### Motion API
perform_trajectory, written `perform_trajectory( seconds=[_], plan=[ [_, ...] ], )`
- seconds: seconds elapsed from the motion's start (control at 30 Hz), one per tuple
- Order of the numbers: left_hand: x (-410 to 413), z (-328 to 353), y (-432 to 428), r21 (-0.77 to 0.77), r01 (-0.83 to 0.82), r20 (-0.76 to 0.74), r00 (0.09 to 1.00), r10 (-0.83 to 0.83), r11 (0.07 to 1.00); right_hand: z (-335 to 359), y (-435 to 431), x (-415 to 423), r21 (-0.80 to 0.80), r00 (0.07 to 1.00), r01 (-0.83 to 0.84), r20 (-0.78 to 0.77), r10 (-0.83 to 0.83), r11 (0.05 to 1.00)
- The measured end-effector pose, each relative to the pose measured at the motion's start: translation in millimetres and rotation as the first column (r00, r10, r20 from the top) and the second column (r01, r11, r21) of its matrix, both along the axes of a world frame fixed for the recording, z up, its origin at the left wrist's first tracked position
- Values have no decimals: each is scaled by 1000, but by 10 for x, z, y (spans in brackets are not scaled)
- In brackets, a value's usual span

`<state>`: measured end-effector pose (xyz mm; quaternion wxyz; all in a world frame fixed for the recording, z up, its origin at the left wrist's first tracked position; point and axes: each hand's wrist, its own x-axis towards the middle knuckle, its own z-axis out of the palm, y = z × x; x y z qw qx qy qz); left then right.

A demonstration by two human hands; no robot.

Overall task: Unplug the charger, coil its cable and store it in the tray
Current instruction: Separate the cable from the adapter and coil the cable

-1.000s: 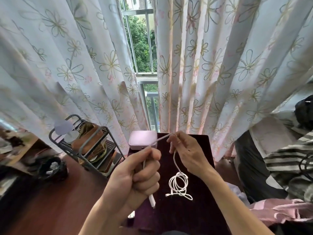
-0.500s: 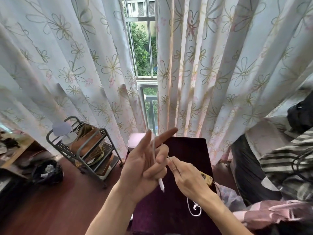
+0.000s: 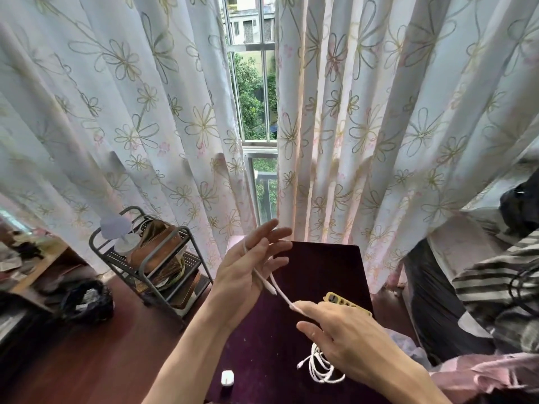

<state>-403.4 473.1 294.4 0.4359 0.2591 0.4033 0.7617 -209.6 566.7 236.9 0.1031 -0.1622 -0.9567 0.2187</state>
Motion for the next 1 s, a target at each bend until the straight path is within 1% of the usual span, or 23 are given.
perform_trajectory(
  seconds=[0.07,0.1,0.2,0.3,0.37,0.47,0.57,0.67,0.77,0.87,0.93,1.0],
  plan=[
    [-11,-68,-33,-11,-4,-1,1000,4,1000,108,-28,8,60,998,-65,-12,65,996],
    [-3,-95,-42,-32,-1,-40,999,-1,999,181,-46,0,77,995,-91,-21,93,993],
    [74,-151,-61,-141,6,-263,964,-44,990,424,-71,-28,85,988,-146,-33,150,986],
    [205,-166,-89,-267,88,-449,870,-205,960,637,-34,-35,48,977,-171,-124,175,984],
    [304,-147,-102,-329,152,-502,808,-308,932,763,25,-52,4,962,-190,-201,186,982],
    [429,-59,-131,-350,160,-591,727,-350,923,881,144,-57,-1,936,-203,-293,194,979],
    [502,18,-142,-332,204,-559,744,-366,921,916,247,-42,-14,931,-143,-342,129,990],
    [563,8,-109,-325,254,-512,763,-396,911,938,330,-74,-57,935,-129,-341,102,990],
    [597,-24,-68,-358,295,-458,771,-442,886,979,418,-116,-198,944,-153,-318,84,968],
    [597,-17,-60,-322,385,-402,772,-493,865,996,534,-143,-422,954,-184,-292,59,888],
    [585,12,-80,-223,481,-250,812,-527,848,968,630,-154,-556,944,-234,-326,50,798],
    [574,40,-104,-131,555,-133,811,-569,821,891,689,-161,-629,922,-282,-386,24,724]
  ],
)
